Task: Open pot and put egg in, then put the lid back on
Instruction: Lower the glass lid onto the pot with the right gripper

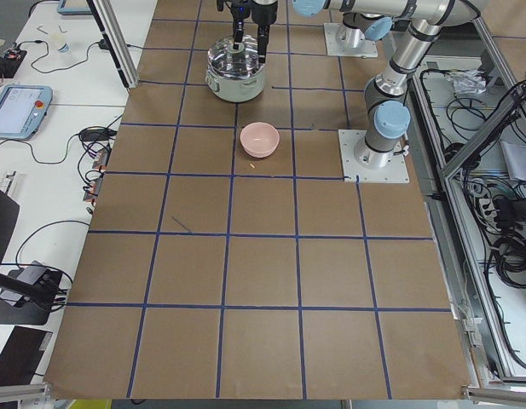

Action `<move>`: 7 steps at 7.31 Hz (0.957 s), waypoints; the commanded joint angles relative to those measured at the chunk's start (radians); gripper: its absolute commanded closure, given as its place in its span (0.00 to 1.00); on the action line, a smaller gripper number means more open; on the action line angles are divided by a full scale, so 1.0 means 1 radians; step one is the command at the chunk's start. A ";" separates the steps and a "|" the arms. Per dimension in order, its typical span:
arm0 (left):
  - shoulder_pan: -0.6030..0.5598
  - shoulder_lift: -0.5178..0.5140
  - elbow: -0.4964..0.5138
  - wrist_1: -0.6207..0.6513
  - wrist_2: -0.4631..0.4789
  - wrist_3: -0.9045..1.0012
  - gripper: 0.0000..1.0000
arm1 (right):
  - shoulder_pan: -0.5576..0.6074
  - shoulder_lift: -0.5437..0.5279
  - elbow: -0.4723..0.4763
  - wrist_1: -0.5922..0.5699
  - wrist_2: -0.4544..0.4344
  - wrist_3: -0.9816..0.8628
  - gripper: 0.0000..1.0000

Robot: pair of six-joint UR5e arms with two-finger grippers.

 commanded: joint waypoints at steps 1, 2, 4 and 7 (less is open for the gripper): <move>0.000 0.000 0.001 0.000 0.000 0.001 0.00 | 0.000 0.015 0.001 -0.026 -0.002 0.000 0.48; 0.000 0.000 0.002 0.000 0.000 0.002 0.00 | 0.000 0.015 0.001 -0.026 -0.002 0.000 0.48; 0.000 0.002 0.002 0.000 0.002 0.002 0.00 | 0.000 0.015 0.001 -0.026 -0.002 -0.001 0.47; 0.000 0.002 0.002 0.000 0.002 0.002 0.00 | 0.000 0.015 0.002 -0.039 -0.008 0.000 0.34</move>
